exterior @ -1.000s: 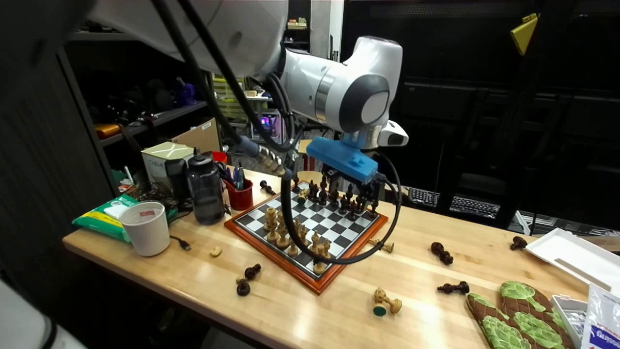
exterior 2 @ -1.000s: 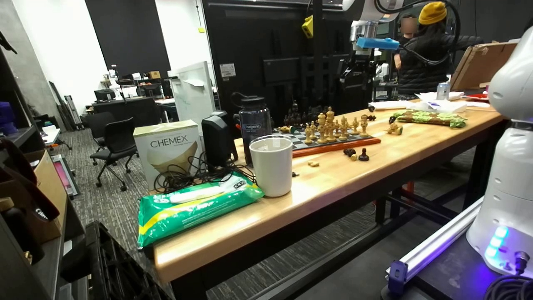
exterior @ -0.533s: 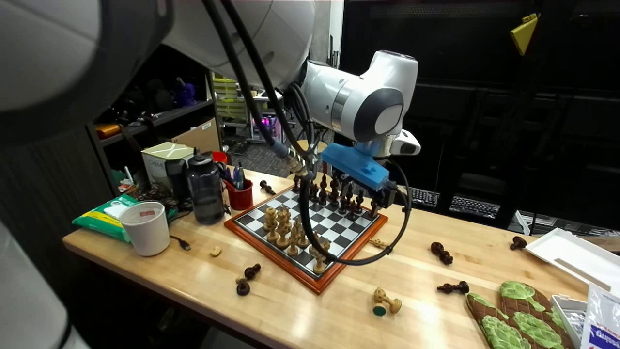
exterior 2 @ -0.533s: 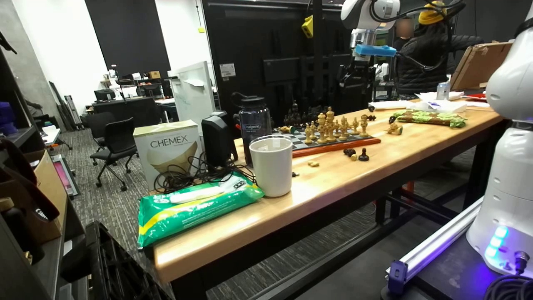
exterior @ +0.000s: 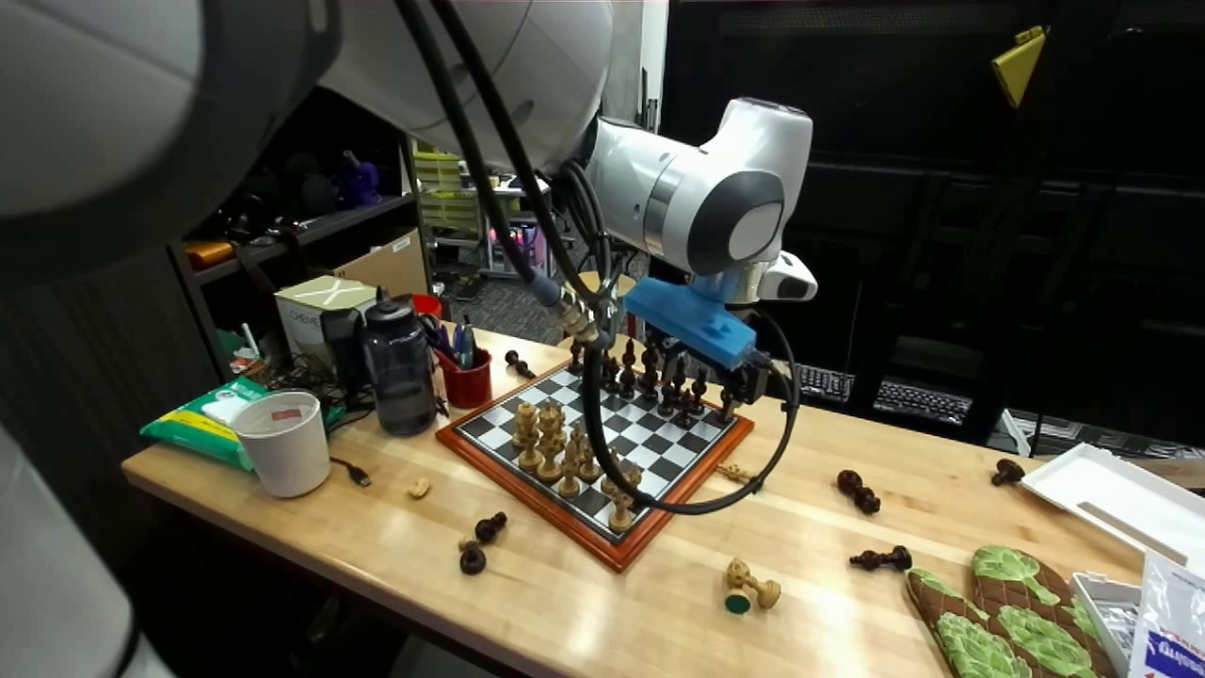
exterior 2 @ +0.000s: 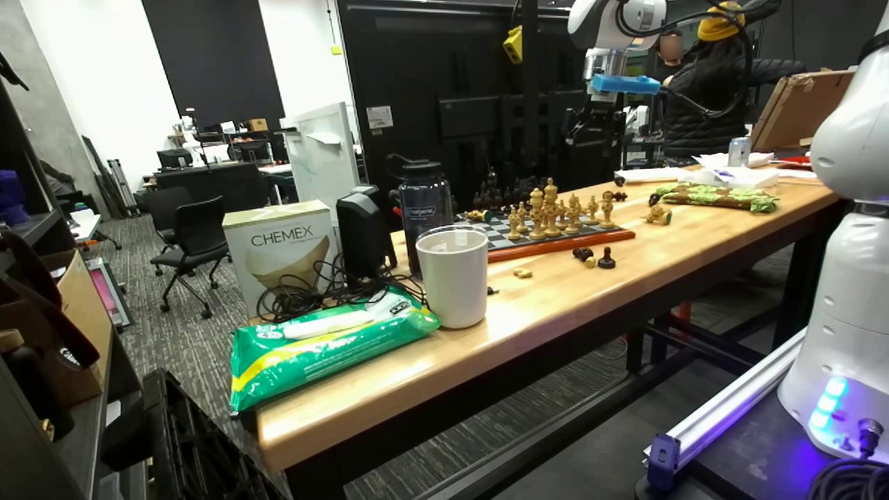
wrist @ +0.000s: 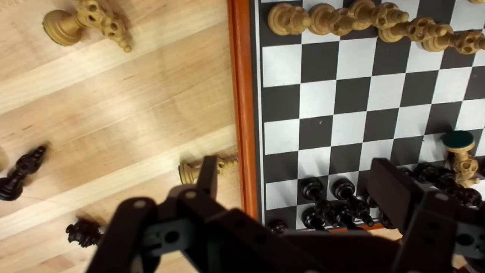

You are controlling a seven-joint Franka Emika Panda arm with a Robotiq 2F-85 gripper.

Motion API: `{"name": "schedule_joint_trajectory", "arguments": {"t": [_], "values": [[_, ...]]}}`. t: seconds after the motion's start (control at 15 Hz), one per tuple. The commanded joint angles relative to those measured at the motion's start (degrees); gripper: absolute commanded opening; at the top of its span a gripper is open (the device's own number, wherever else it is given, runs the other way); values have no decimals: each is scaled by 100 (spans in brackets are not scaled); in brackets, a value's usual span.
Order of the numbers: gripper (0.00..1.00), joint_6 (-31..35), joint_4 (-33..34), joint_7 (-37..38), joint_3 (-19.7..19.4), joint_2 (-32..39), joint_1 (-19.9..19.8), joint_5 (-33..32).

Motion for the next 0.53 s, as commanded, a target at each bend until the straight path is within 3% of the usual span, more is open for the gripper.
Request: {"name": "schedule_joint_trajectory", "arguments": {"t": [0.0, 0.47], "values": [[100, -246, 280, 178, 30, 288, -104, 113], [100, -251, 616, 741, 13, 850, -248, 484]]}}
